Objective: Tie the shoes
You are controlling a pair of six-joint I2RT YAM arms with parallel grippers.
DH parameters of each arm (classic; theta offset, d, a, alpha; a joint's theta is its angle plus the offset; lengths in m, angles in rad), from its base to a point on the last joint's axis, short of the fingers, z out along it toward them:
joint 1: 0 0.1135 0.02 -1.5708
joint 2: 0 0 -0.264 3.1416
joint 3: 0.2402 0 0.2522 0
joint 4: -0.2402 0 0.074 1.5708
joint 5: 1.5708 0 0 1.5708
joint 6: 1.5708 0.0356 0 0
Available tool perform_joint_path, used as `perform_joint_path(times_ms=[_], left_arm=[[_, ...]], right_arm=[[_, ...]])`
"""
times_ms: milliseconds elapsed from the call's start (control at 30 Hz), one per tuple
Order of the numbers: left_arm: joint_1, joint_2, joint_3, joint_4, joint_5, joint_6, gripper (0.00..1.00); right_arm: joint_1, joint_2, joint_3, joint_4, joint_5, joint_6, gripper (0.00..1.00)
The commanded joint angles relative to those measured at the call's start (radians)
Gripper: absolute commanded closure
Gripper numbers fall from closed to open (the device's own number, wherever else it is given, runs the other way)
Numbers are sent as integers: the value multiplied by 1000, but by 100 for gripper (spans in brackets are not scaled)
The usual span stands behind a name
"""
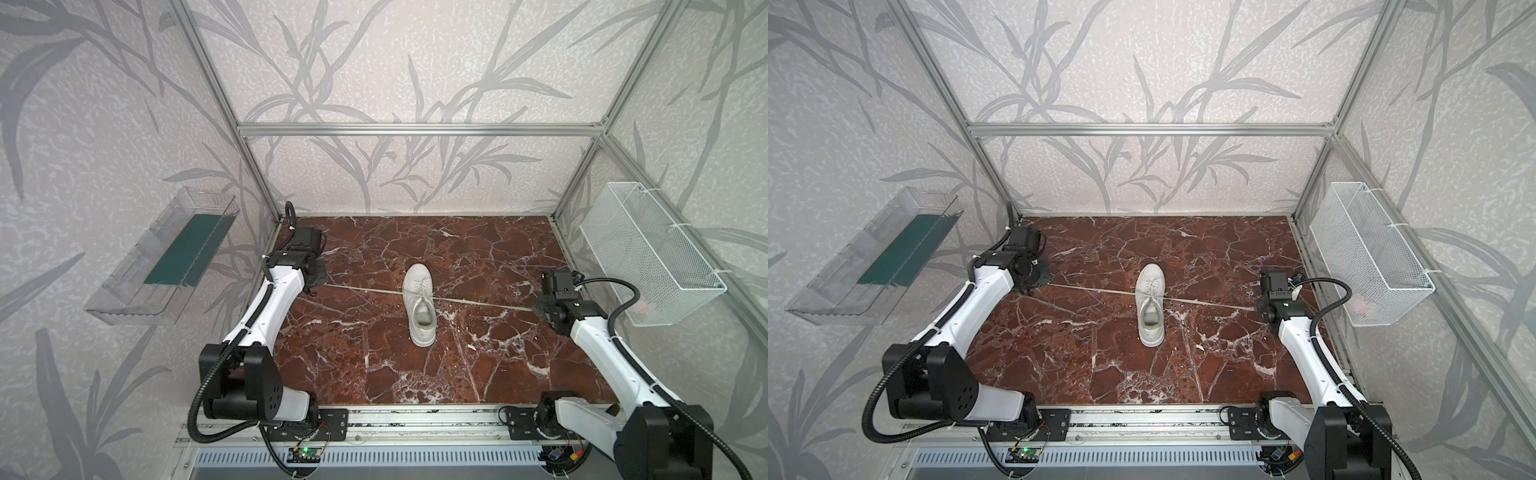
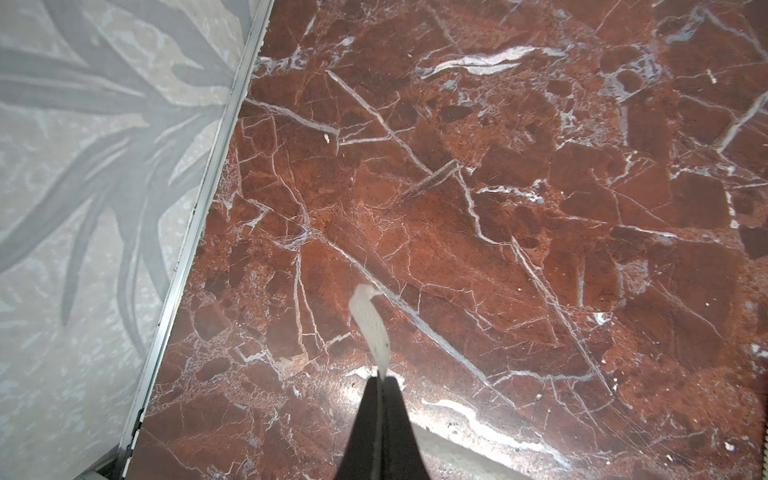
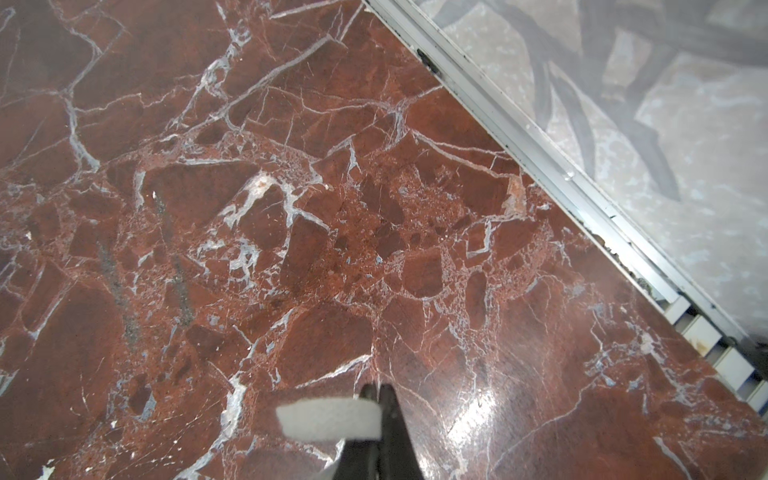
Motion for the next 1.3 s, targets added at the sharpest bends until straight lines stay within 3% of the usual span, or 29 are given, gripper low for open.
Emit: perform_joint_path(times_ms=[0, 367, 567, 867, 1100, 1267], left_arm=[[27, 19, -43, 22, -42, -24, 100], [41, 98, -83, 25, -18, -45, 100], [38, 96, -109, 55, 83, -82, 100], [-8, 99, -208, 111, 150, -161, 100], [-11, 74, -229, 115, 141, -190, 58], [-8, 27, -224, 116, 105, -204, 45]], right_arm=[[-60, 4, -26, -6, -17, 39, 100], [-126, 33, -47, 15, -102, 29, 100], [-138, 50, -58, 29, -149, 28, 100], [-138, 76, -33, 95, -353, -53, 100], [-139, 132, 14, 116, -441, -109, 100], [-138, 177, 63, 119, -446, -135, 100]])
